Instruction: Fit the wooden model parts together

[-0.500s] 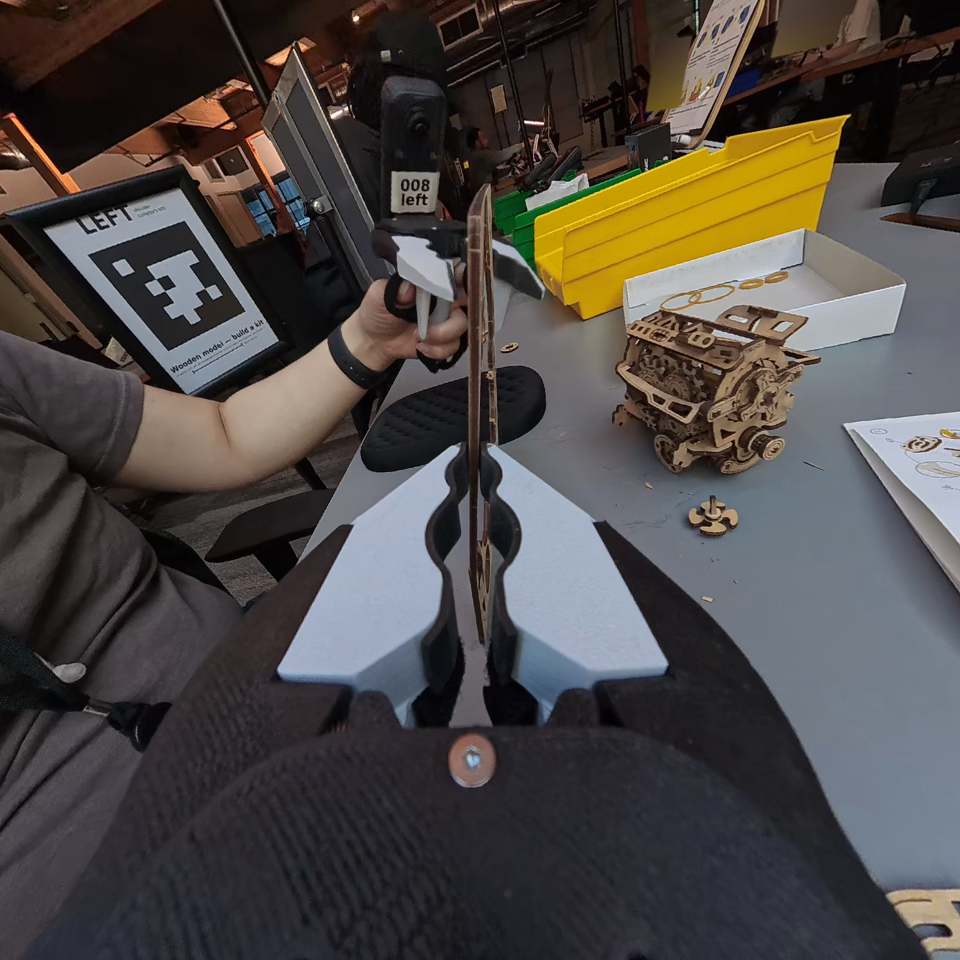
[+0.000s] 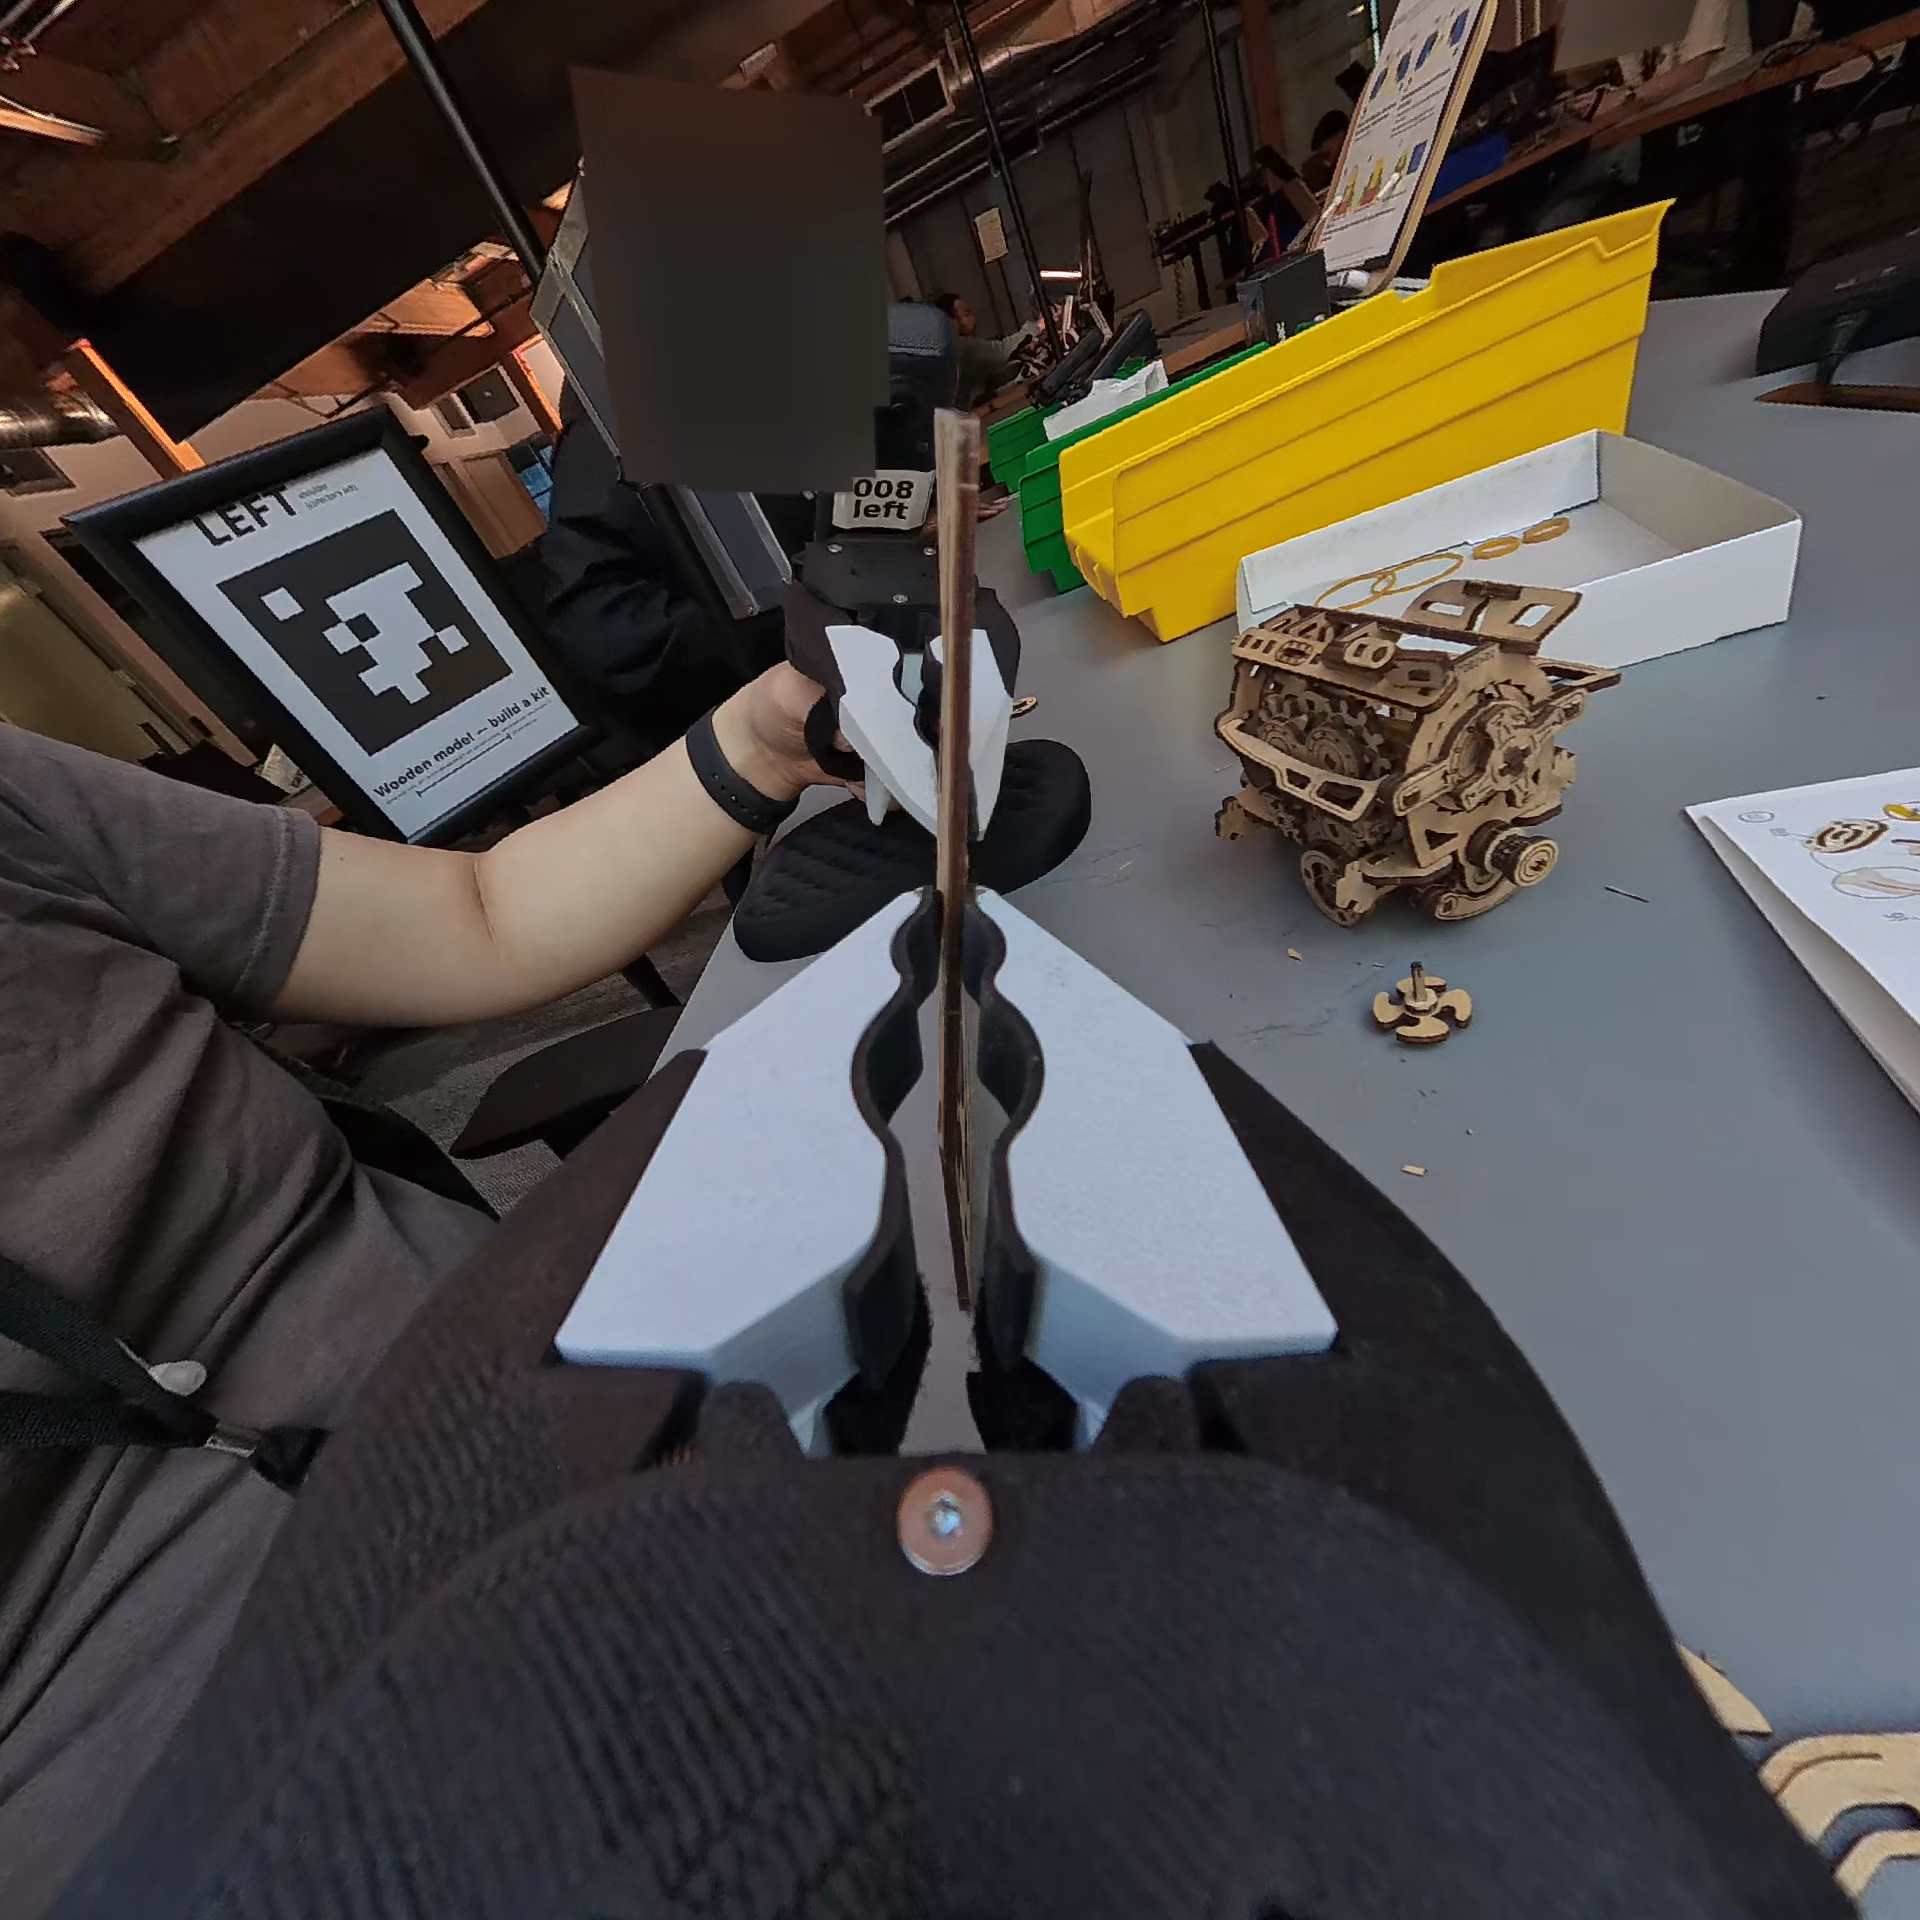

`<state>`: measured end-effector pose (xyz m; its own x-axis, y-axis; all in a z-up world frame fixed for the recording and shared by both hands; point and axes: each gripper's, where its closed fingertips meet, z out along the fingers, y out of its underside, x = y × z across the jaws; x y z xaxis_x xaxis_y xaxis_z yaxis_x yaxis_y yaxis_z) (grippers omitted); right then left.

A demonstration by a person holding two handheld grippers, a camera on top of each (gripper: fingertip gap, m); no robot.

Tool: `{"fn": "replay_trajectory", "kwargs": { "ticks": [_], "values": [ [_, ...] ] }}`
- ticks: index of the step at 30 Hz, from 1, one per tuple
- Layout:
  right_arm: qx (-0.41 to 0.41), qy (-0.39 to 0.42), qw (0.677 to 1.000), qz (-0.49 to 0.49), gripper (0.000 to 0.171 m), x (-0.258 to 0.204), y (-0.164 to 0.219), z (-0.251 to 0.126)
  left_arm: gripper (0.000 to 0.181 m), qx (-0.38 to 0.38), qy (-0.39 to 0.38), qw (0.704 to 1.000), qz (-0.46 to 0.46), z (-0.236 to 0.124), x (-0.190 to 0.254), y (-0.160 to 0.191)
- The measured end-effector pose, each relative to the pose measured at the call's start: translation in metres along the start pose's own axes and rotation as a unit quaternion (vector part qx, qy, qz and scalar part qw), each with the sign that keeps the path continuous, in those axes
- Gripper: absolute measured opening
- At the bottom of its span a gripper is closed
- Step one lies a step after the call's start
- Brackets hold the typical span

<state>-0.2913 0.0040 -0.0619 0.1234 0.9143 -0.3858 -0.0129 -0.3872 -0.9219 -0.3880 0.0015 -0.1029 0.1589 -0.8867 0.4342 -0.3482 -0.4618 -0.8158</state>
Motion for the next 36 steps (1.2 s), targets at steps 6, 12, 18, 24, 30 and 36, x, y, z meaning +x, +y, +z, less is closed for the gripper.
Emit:
{"fn": "replay_trajectory", "kwargs": {
  "ticks": [6, 12, 18, 24, 30, 36],
  "values": [
    [0.021, -0.005, 0.999, 0.041, 0.003, 0.004, -0.006, -0.004, 0.001, 0.013, 0.054, 0.997, -0.046, -0.002, 0.017, -0.006],
    [0.035, -0.018, 0.996, 0.075, 0.005, 0.004, -0.008, -0.006, 0.001, 0.044, 0.095, 0.987, -0.12, -0.006, 0.023, -0.014],
    [0.049, -0.021, 0.994, 0.096, 0.016, 0.006, -0.011, -0.007, 0.0, 0.086, 0.105, 0.98, -0.148, -0.013, 0.023, -0.022],
    [0.041, -0.015, 0.993, 0.107, 0.029, 0.007, -0.008, -0.004, 0.0, 0.101, 0.089, 0.978, -0.156, -0.018, 0.022, -0.021],
    [0.03, -0.02, 0.992, 0.123, 0.037, 0.006, -0.003, 0.0, 0.0, 0.114, 0.089, 0.978, -0.148, -0.021, 0.029, -0.025],
    [0.01, -0.079, 0.986, 0.148, 0.004, -0.013, 0.001, 0.005, 0.0, 0.121, 0.092, 0.978, -0.144, -0.018, 0.033, -0.03]
  ]
}}
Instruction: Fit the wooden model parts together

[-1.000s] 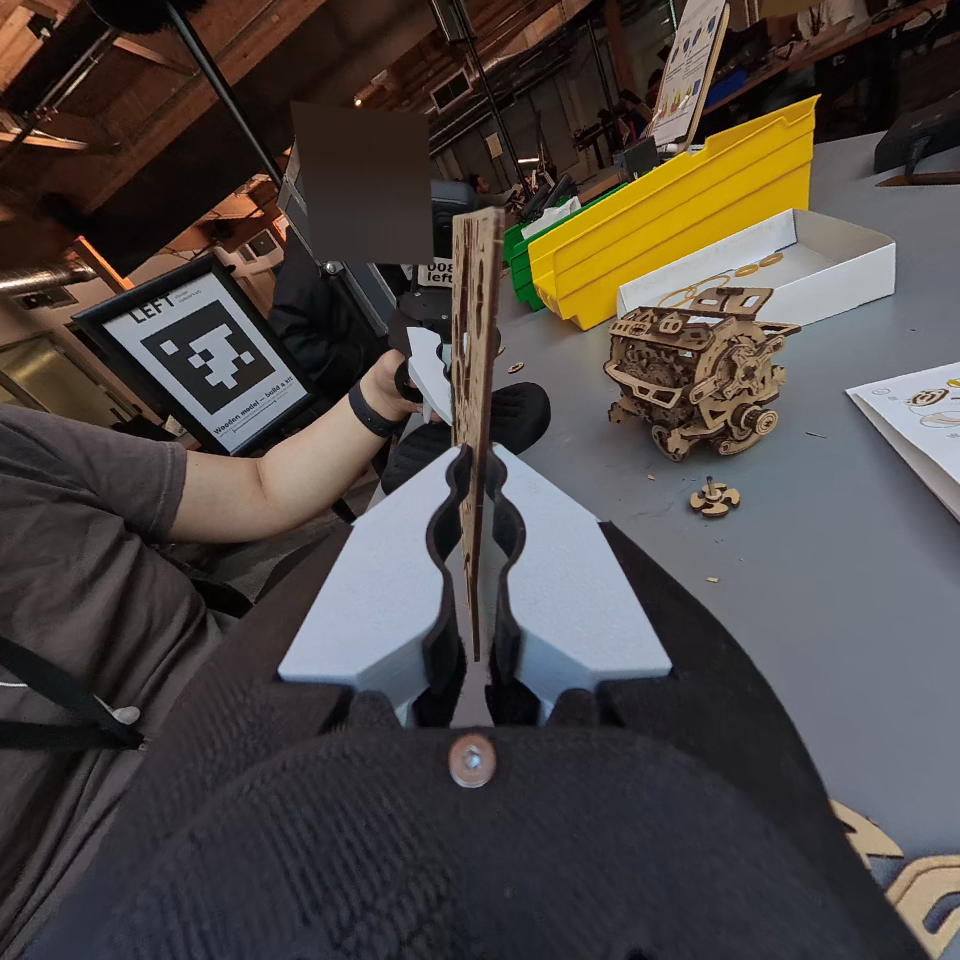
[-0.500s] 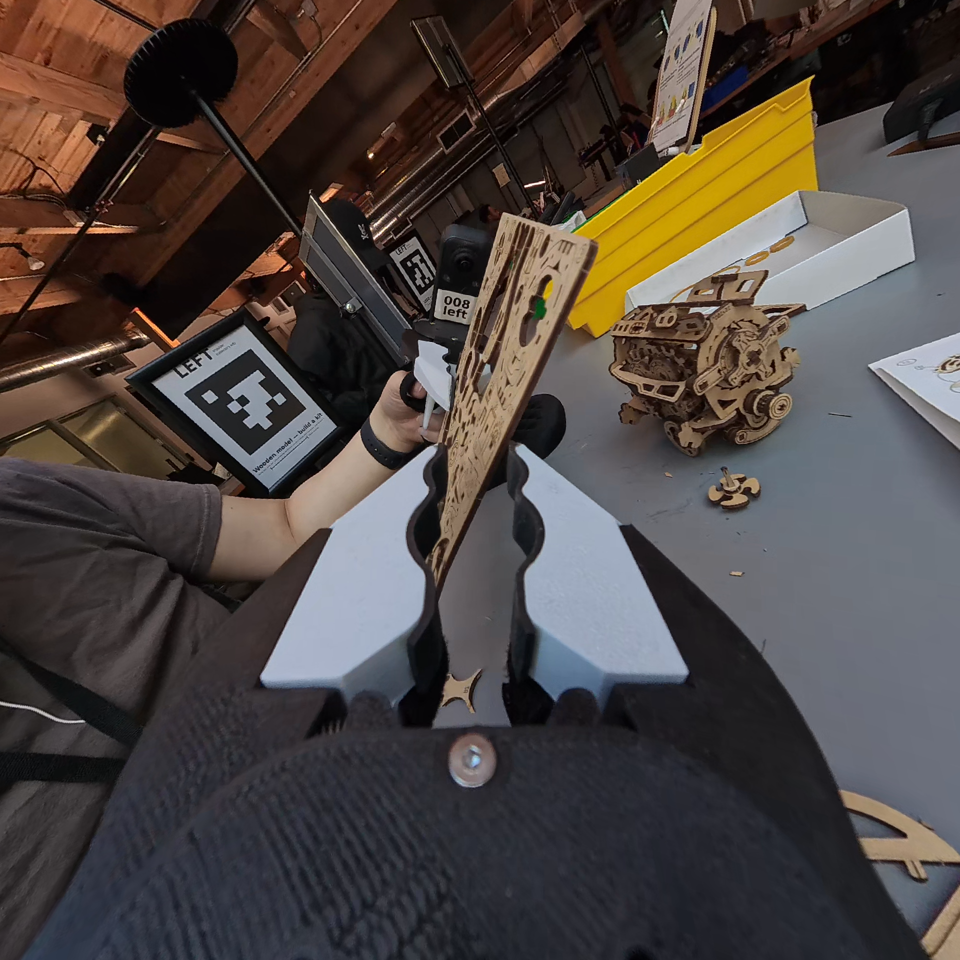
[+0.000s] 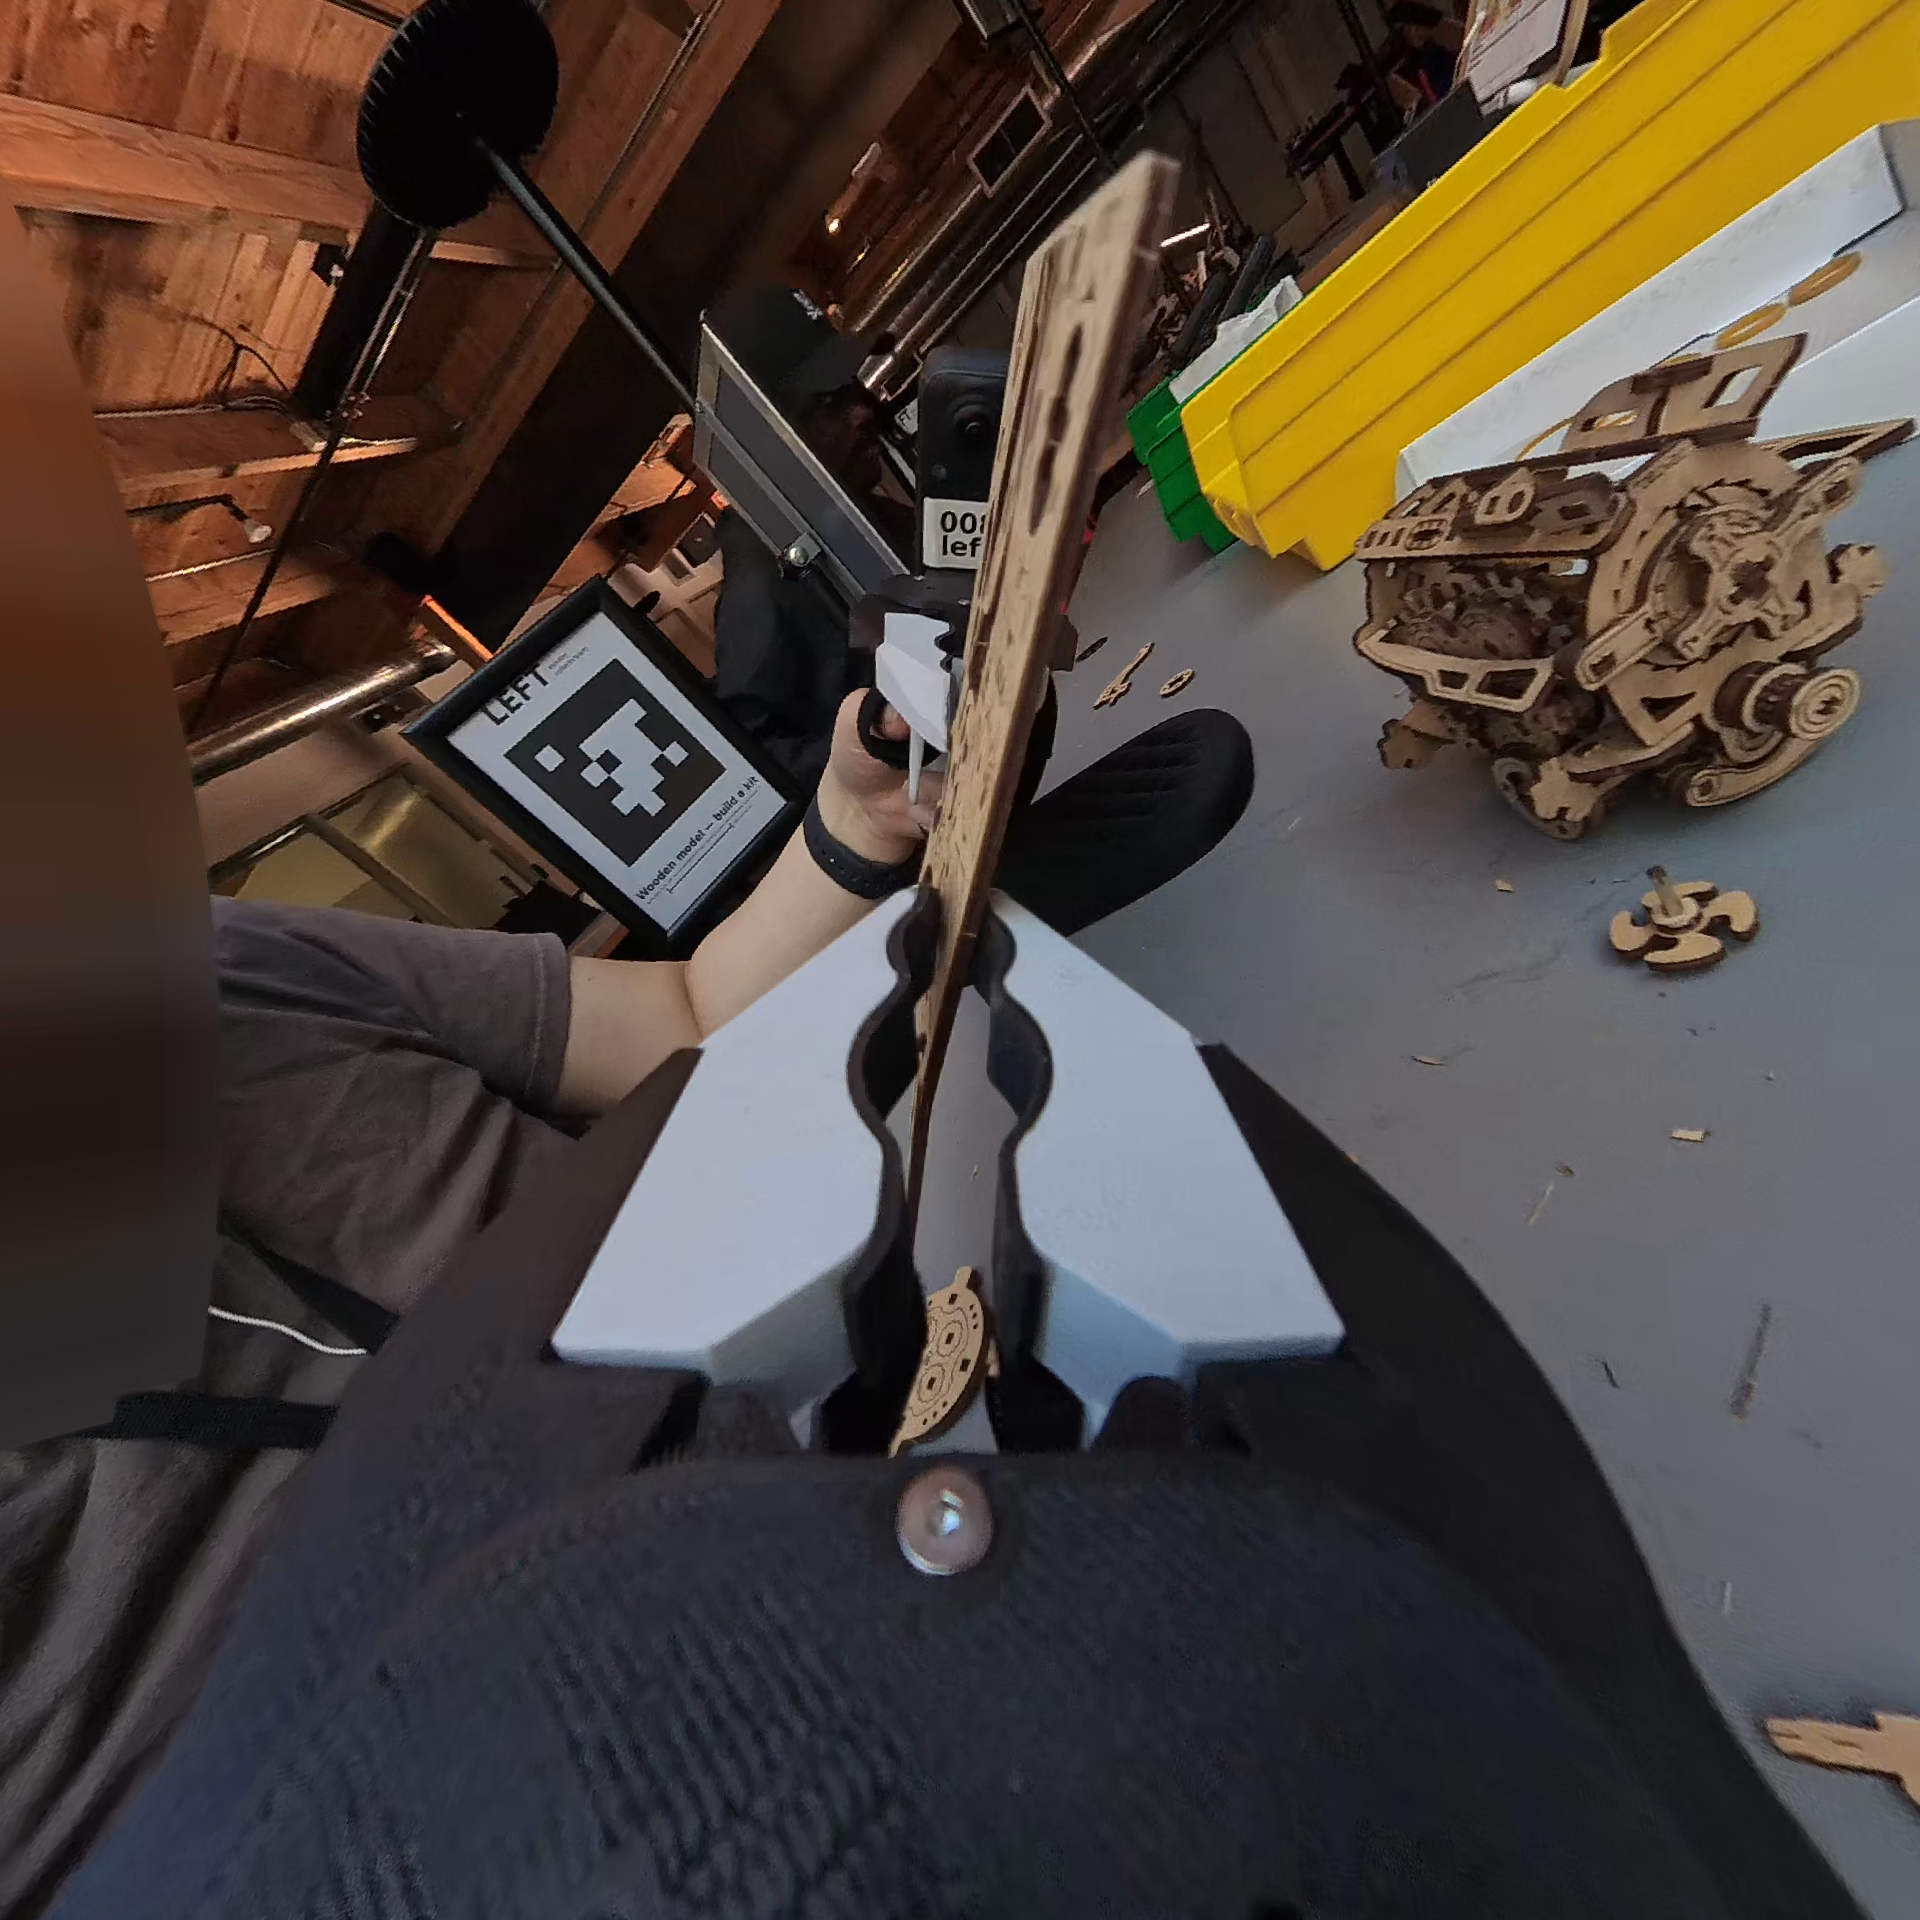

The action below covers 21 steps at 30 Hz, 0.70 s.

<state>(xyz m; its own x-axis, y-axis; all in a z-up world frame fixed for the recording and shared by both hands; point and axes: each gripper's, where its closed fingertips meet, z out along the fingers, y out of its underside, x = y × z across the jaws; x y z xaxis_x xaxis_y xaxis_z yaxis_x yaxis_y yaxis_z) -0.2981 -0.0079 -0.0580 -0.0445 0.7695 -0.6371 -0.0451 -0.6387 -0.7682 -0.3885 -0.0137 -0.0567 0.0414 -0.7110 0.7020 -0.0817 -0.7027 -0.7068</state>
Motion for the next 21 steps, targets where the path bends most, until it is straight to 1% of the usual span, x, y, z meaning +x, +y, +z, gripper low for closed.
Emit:
{"fn": "replay_trajectory", "kwargs": {
  "ticks": [4, 7, 11, 14, 17, 19, 21],
  "values": [
    [0.003, -0.026, 0.999, 0.028, 0.0, -0.009, -0.001, -0.001, 0.001, 0.007, 0.012, 1.0, 0.011, 0.001, 0.006, -0.002],
    [0.007, -0.044, 0.998, 0.055, 0.001, -0.013, -0.001, -0.003, 0.011, 0.019, 0.021, 1.0, 0.012, -0.003, 0.009, -0.004],
    [0.005, -0.041, 0.998, 0.052, 0.001, -0.013, -0.001, -0.003, 0.017, 0.031, 0.004, 0.999, 0.016, -0.014, 0.005, 0.0],
    [0.011, -0.044, 0.997, 0.059, 0.001, -0.013, -0.003, -0.005, 0.018, 0.024, -0.023, 0.999, 0.022, -0.02, -0.002, 0.011],
    [0.017, -0.046, 0.997, 0.064, 0.001, -0.013, -0.006, -0.006, 0.017, 0.021, -0.019, 0.999, 0.022, -0.02, 0.001, 0.019],
    [0.021, -0.045, 0.997, 0.067, 0.001, -0.011, -0.006, -0.006, 0.011, 0.014, -0.009, 1.0, 0.024, -0.019, 0.004, 0.024],
    [0.022, -0.046, 0.996, 0.071, 0.001, -0.011, -0.007, -0.007, 0.011, 0.008, -0.01, 0.999, 0.029, -0.017, 0.006, 0.027]
  ]
}}
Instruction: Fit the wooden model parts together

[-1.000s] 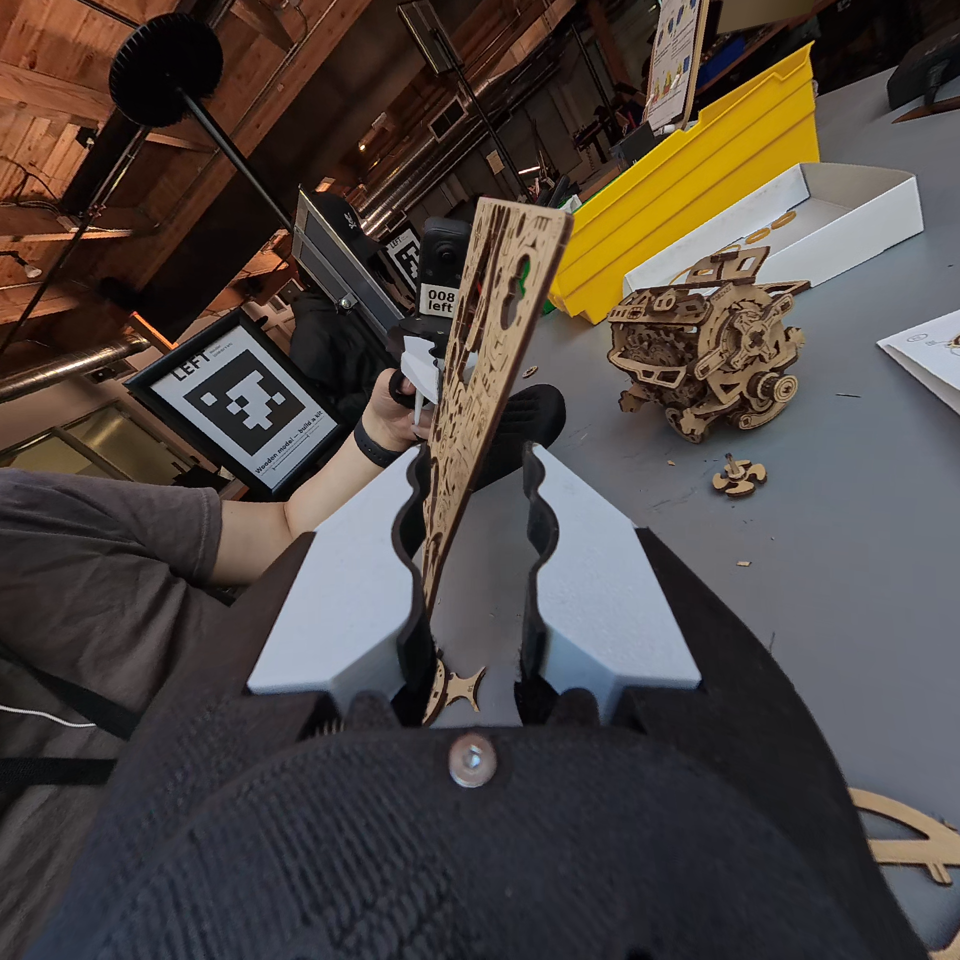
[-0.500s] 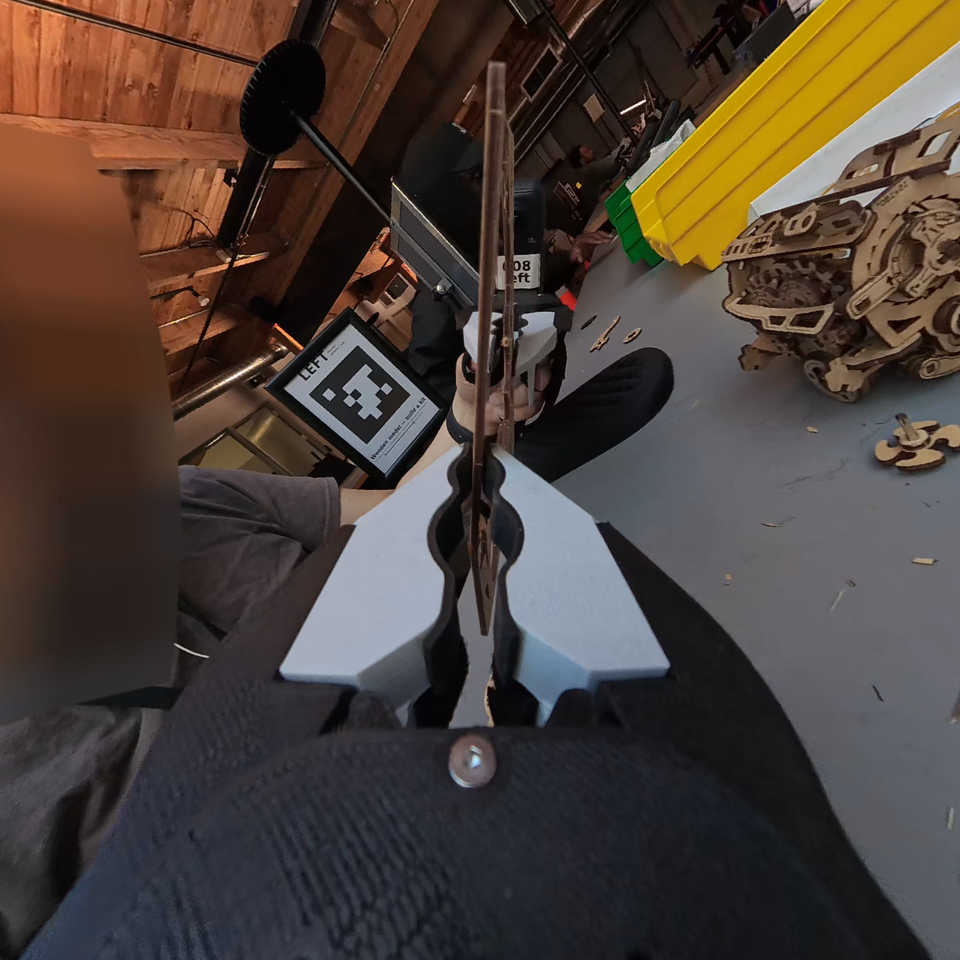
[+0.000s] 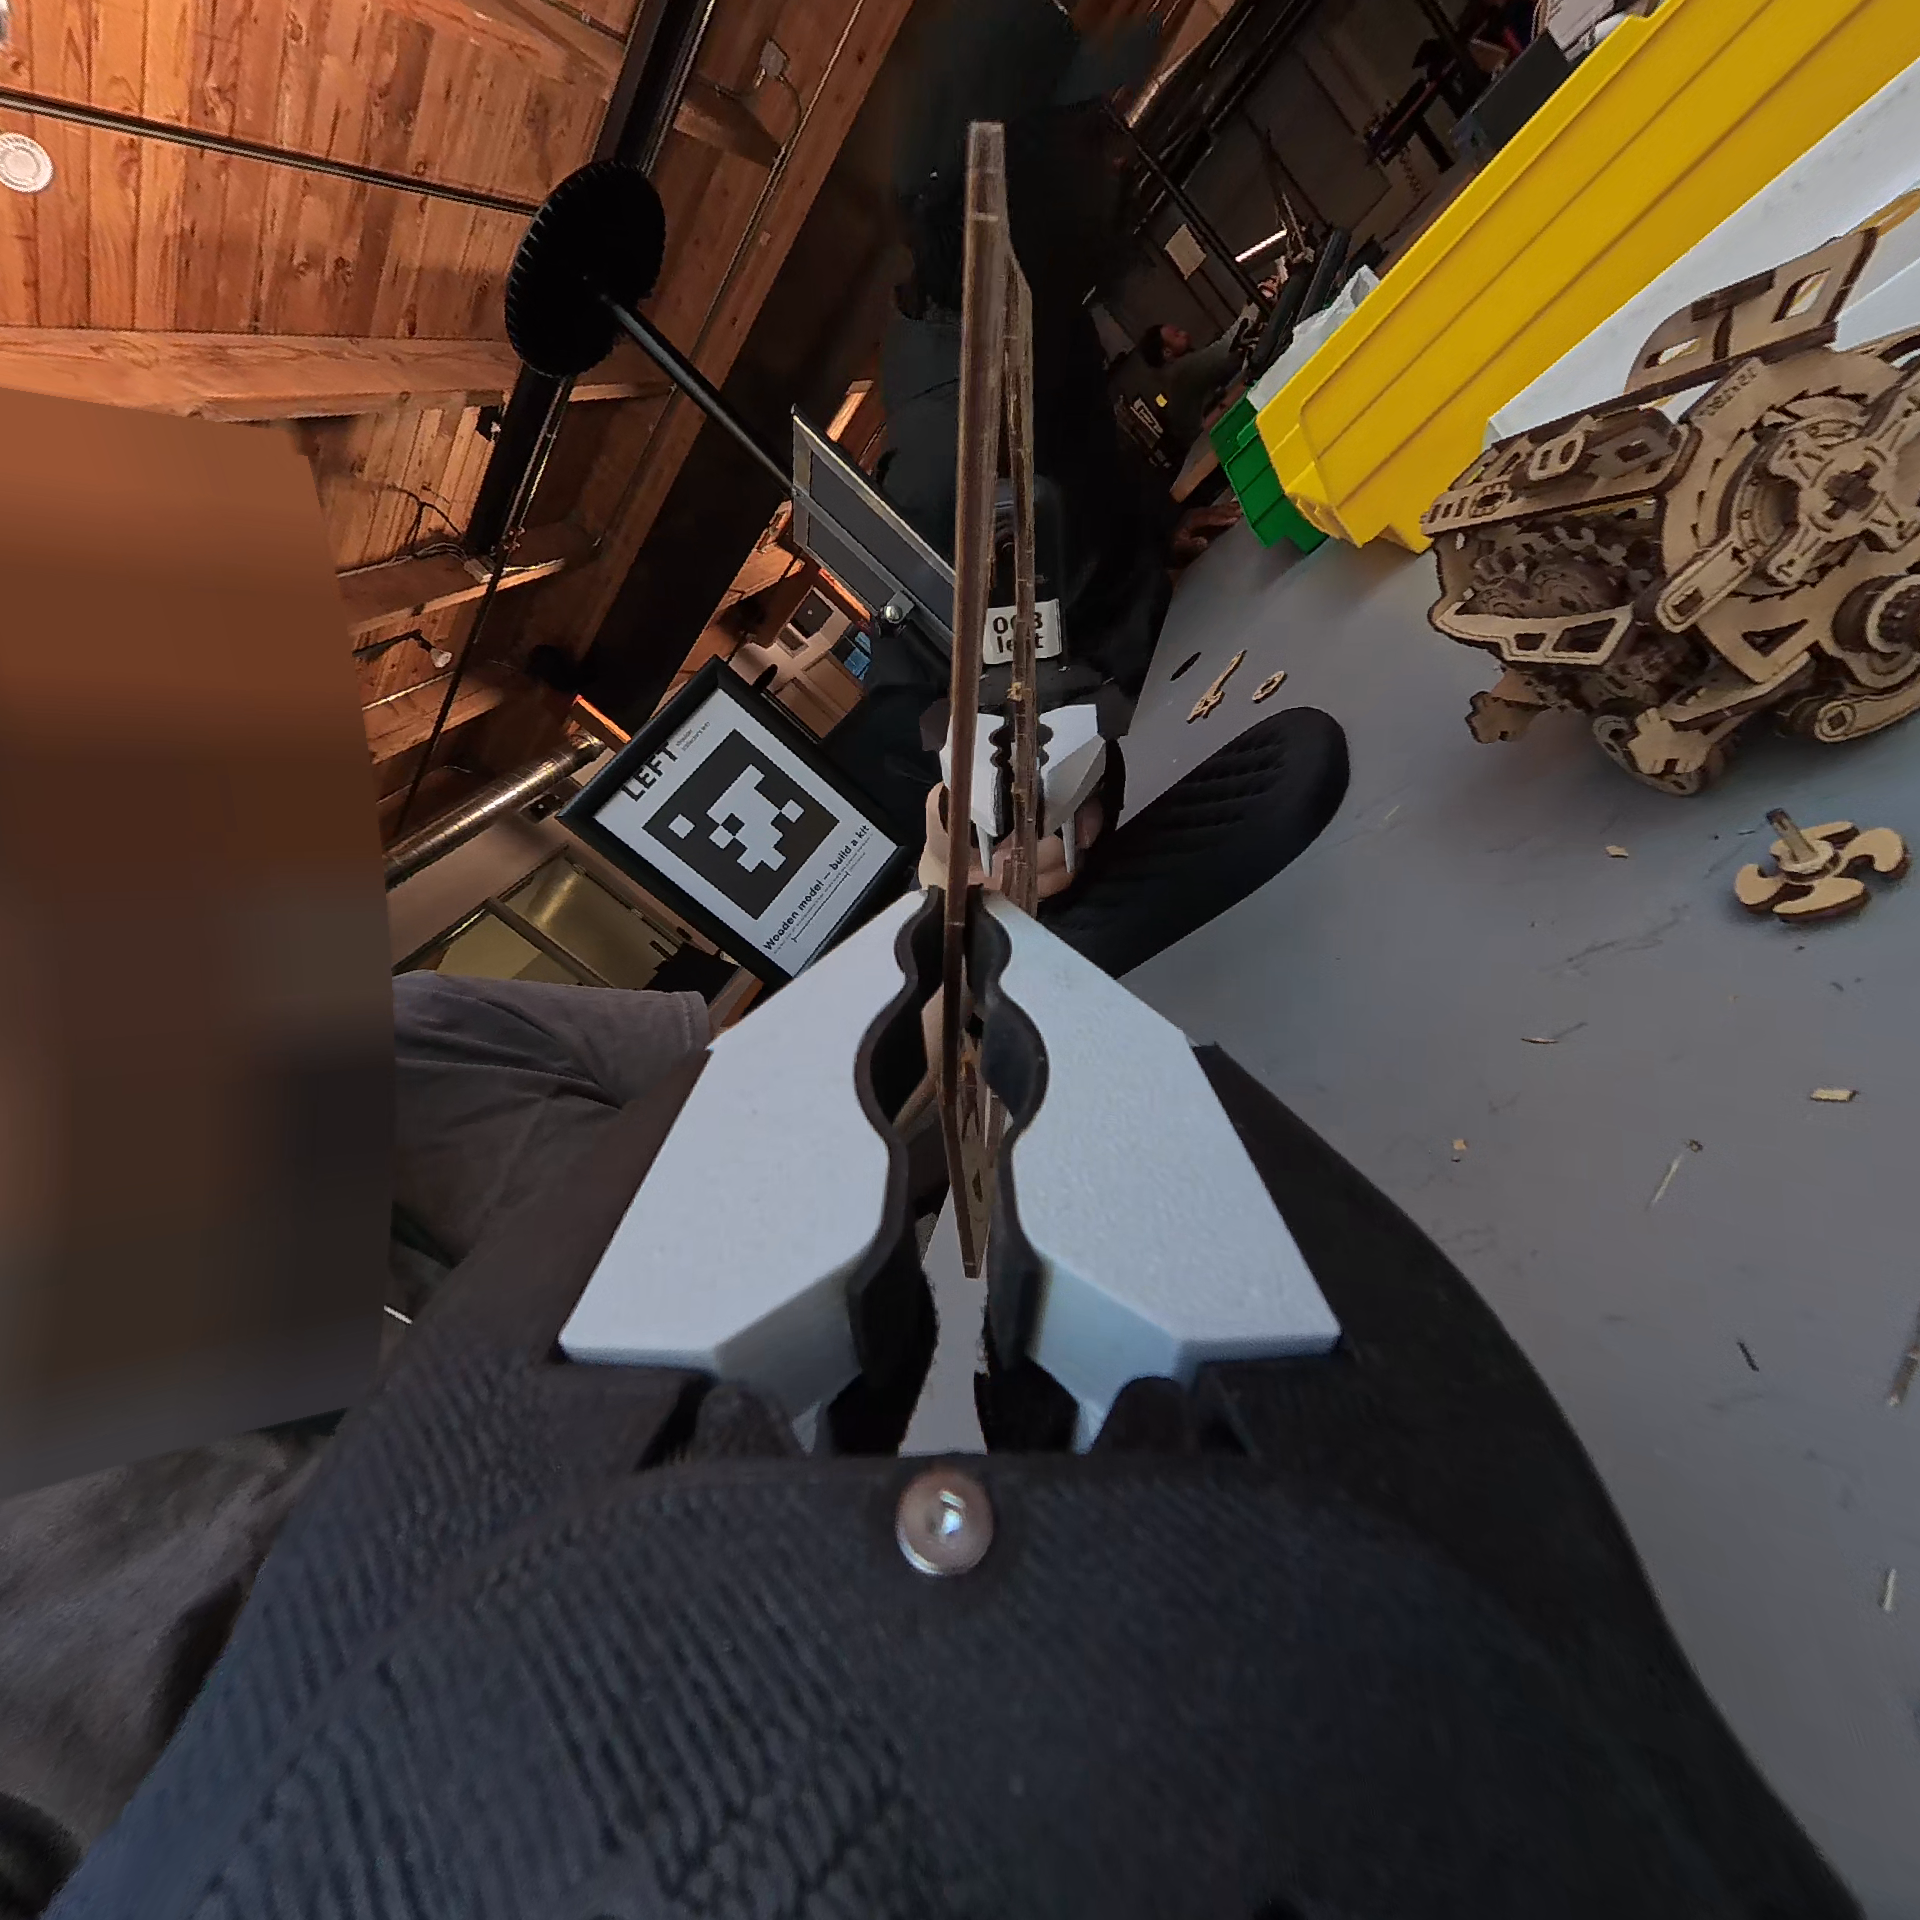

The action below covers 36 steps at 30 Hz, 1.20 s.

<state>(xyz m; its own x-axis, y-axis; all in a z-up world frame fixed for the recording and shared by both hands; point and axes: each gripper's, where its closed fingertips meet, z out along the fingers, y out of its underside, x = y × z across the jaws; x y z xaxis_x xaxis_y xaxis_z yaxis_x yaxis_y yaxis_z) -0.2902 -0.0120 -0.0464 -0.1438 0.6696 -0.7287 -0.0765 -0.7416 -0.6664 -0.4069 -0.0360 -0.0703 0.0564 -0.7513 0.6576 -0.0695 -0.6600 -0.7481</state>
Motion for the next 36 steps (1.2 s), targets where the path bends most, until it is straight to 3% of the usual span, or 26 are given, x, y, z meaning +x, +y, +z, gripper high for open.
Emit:
{"fn": "replay_trajectory", "kwargs": {
  "ticks": [8, 11, 14, 22, 29, 36],
  "values": [
    [0.012, -0.009, 1.0, 0.019, 0.001, 0.0, -0.003, -0.003, 0.001, 0.003, -0.008, 1.0, 0.021, 0.001, 0.002, -0.001],
    [0.015, -0.014, 0.999, 0.025, 0.001, -0.002, -0.004, -0.003, 0.001, 0.013, 0.0, 1.0, 0.014, 0.0, 0.005, -0.004],
    [0.021, -0.018, 0.999, 0.029, 0.001, -0.003, -0.007, -0.006, 0.014, 0.033, 0.001, 0.999, 0.002, -0.003, 0.003, -0.01],
    [0.043, -0.016, 0.999, 0.012, 0.001, -0.012, -0.02, -0.019, 0.01, 0.041, -0.012, 0.999, 0.007, -0.01, -0.003, -0.014],
    [0.132, 0.009, 0.99, -0.043, 0.001, -0.055, -0.107, -0.07, 0.01, 0.043, -0.032, 0.998, 0.03, -0.024, 0.0, -0.031],
    [0.14, 0.052, 0.987, -0.06, 0.001, -0.099, -0.197, -0.102, 0.009, 0.06, -0.046, 0.996, 0.046, -0.037, 0.001, -0.041]
  ]
}}
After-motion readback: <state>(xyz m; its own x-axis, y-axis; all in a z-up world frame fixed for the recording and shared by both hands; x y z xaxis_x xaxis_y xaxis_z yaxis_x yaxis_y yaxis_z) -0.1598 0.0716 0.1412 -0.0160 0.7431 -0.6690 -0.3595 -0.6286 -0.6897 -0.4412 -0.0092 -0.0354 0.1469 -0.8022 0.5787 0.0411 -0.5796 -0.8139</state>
